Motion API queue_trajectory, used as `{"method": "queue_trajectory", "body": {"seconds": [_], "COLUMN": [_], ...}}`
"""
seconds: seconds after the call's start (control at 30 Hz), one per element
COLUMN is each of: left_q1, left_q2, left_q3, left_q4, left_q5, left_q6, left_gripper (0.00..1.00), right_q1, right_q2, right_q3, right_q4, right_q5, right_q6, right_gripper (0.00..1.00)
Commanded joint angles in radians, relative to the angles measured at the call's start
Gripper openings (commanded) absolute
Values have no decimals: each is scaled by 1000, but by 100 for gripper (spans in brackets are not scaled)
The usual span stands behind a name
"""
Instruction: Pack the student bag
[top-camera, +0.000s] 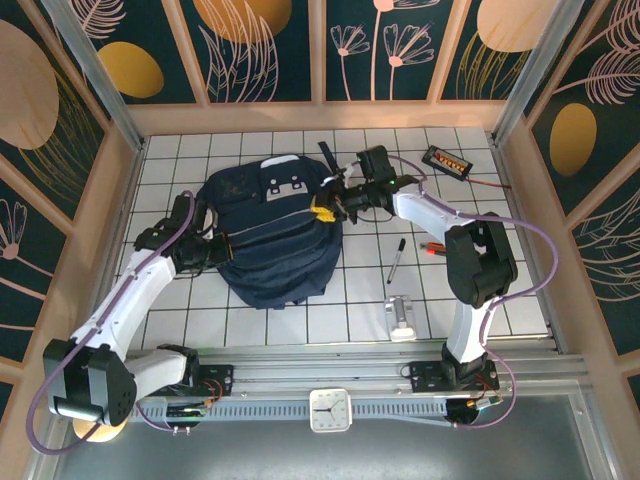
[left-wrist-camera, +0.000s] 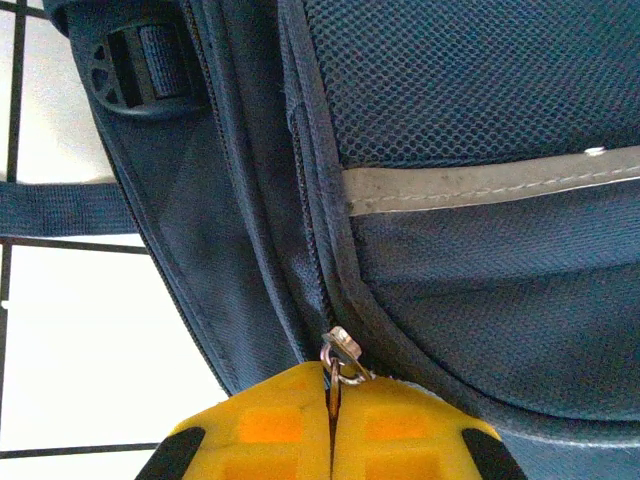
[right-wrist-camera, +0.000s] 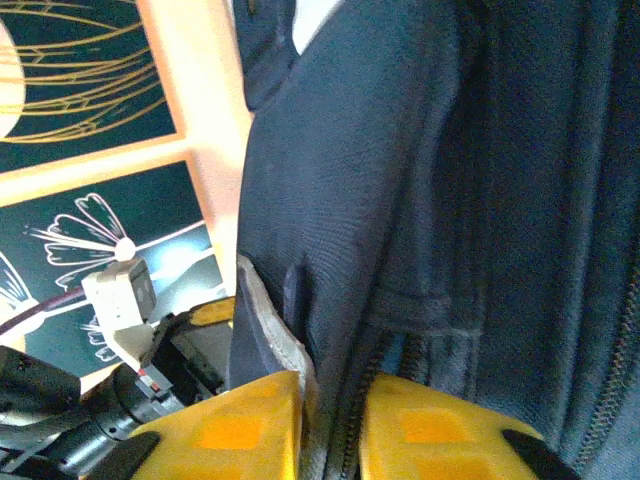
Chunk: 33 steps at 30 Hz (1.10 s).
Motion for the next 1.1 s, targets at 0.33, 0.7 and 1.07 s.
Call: {"method": "queue_trajectory", "body": {"seconds": [0.33, 0.7, 1.07], "left_q1": [13, 12, 13], "left_q2": [-57, -79, -18], "left_q3": [-50, -78, 5], "left_q4": [-1, 17, -81], "left_q5": [72, 83, -30], "left_q6": [-39, -42, 64], "left_gripper": [0, 0, 0], "right_q1": [178, 300, 150], "right_q2": [-87, 29, -11], "right_q3": [-74, -4, 2], "right_q4": [382, 343, 65], "right_q5": [204, 289, 97], "right_q6": [461, 532, 181], "right_gripper": [38, 36, 0]}}
